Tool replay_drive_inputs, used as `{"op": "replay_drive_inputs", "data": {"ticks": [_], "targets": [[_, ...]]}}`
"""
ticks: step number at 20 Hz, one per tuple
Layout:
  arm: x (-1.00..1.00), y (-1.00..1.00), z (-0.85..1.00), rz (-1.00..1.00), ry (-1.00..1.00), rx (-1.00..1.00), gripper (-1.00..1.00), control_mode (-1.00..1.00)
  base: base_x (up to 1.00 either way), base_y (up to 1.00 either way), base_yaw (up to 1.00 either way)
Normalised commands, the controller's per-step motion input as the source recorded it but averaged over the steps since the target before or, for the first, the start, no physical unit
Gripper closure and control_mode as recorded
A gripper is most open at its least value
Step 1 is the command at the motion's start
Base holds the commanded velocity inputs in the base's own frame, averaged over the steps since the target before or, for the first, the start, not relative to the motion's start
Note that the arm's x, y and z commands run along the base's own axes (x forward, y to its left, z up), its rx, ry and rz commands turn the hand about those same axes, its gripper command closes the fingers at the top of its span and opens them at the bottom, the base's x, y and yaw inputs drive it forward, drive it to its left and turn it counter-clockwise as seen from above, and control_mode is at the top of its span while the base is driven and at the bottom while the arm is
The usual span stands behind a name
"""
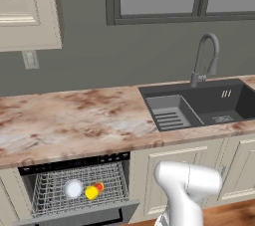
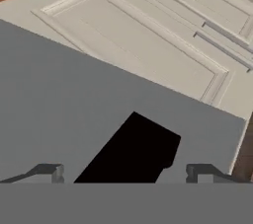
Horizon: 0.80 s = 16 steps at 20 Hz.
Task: Pick up the cup and bowl from the counter, place them in the dishwasher, and close the dishwasher door.
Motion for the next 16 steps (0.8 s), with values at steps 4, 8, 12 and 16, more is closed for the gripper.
{"op": "replay_drive_inputs", "data": {"ticks": [4,8,12,16], "targets": [[0.61,-0.43,-0.22,0.00,-0.34,-0.09,-1.00,-1.00,0.00,0.00,0.00],[0.82,-0.64,-0.16,0.00,-0.32,-0.02,-1.00,-1.00,0.00,0.00,0.00],[0.97,-0.75,-0.18,0.00,-0.30,0.08,-1.00,-1.00,0.00,0.00,0.00],[1.00,-0.82,-0.19,0.01,-0.27,0.28,-1.00,-1.00,0.00,0.00,0.00]]}}
